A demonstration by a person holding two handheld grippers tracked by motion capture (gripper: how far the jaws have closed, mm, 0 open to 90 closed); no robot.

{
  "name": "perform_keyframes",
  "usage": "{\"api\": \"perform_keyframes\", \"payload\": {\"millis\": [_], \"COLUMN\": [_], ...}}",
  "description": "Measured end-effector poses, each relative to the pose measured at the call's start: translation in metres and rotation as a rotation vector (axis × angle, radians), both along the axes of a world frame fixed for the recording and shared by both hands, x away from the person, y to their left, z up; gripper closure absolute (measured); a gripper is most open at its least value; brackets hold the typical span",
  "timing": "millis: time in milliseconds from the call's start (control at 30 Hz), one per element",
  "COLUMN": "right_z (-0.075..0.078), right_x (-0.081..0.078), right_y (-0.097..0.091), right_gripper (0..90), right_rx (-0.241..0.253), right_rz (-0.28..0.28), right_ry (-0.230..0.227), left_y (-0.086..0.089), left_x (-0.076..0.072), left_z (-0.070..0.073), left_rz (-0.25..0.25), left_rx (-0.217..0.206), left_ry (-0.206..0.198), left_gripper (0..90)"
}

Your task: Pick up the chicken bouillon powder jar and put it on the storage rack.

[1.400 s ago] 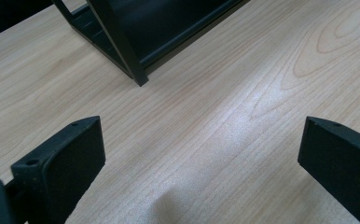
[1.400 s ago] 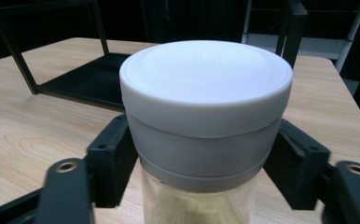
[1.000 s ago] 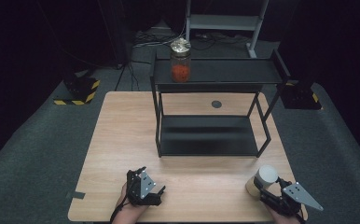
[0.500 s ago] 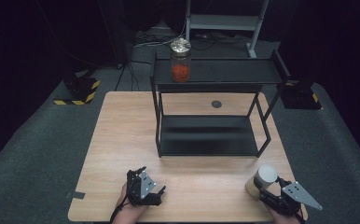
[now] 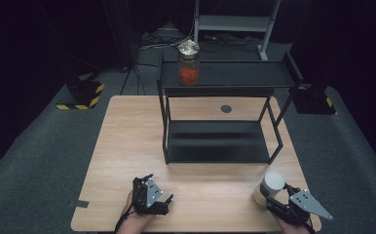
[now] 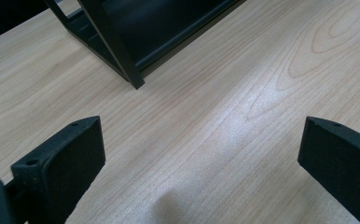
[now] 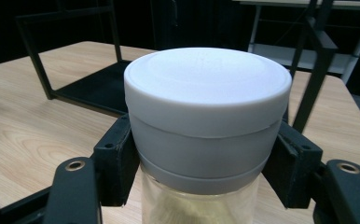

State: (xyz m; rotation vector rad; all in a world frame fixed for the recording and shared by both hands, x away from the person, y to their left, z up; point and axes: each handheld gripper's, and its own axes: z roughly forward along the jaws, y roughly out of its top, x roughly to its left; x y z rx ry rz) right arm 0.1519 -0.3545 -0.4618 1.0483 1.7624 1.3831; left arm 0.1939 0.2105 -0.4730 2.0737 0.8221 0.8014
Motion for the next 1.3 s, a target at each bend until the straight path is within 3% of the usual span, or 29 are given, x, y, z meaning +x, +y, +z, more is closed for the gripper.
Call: {"api": "perform_keyframes", "payload": {"millis": [233,533,900,1300], "right_z": [0.009,0.016,0.031,0.061], "right_x": [0.002,0.007,0.022,0.047], "right_y": [0.012,0.027,0.052,0.068], "right_gripper": [34.6,34.6,34.6,34.6], "right_rx": [-0.023,-0.004,-0.01,0.015], "right_rz": [0.029,0.063,0.13,0.168], "right_ry": [-0.037,-0.056,-0.072,-0.102], "left_y": [0.0,0.001,0.003,0.004], "left_x": [-0.001,-0.001,-0.002,-0.002], "left_z": [0.0,-0.001,-0.002,-0.002], "left_rz": [0.0,0.001,-0.003,-0.004], "left_rx": [0.002,-0.008,-0.015,-0.022], "left_ry": [-0.004,-0.003,-0.009,-0.012], "left_gripper": [0.9,0.9,0.9,0.9]}}
